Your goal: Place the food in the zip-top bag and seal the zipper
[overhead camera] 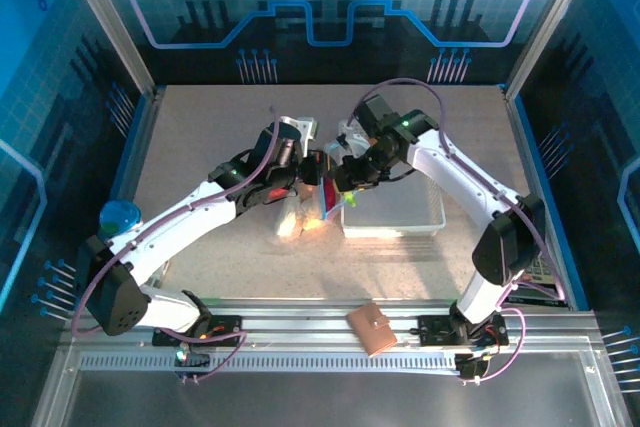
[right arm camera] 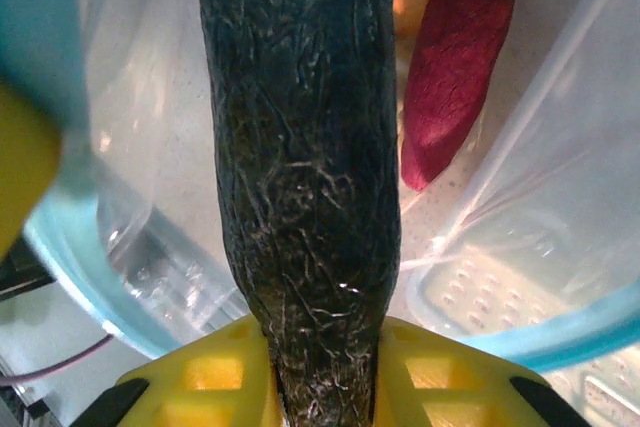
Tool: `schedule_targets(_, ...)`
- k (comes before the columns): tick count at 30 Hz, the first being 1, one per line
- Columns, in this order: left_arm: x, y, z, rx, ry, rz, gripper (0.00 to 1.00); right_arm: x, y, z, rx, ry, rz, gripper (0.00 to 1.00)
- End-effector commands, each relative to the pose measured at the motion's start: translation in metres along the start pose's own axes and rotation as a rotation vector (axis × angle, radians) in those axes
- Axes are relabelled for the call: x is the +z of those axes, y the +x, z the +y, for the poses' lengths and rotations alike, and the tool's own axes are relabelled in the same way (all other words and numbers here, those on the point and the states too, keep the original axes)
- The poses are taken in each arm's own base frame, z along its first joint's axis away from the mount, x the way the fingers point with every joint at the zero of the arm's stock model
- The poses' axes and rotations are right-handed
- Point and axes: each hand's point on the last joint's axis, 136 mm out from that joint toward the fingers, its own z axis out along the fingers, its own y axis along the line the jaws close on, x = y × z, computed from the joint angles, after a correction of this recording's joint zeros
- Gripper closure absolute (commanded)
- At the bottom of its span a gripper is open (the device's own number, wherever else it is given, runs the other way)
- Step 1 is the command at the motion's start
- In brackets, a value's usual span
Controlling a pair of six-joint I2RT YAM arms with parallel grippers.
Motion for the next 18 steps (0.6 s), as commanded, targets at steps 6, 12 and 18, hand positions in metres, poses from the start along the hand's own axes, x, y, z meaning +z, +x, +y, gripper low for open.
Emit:
schedule_targets(6, -0.007, -0.015, -0.015, 0.02, 0.043, -0.04, 1.0, 0.023, -0.031, -0.003, 0.043, 0.012, -0.057, 0.71)
schedule_targets(12, -0.013, -0.018, -0.014, 0.018, 0.034, -0.05, 0.98, 0.029, -0.032, 0.0, 0.044, -0.007, -0.046, 0.54)
schedule_targets(18, -0.016, -0.019, -0.013, 0.019, 0.03, -0.056, 0.98, 0.024, -0.028, 0.002, 0.021, -0.008, -0.056, 0.47)
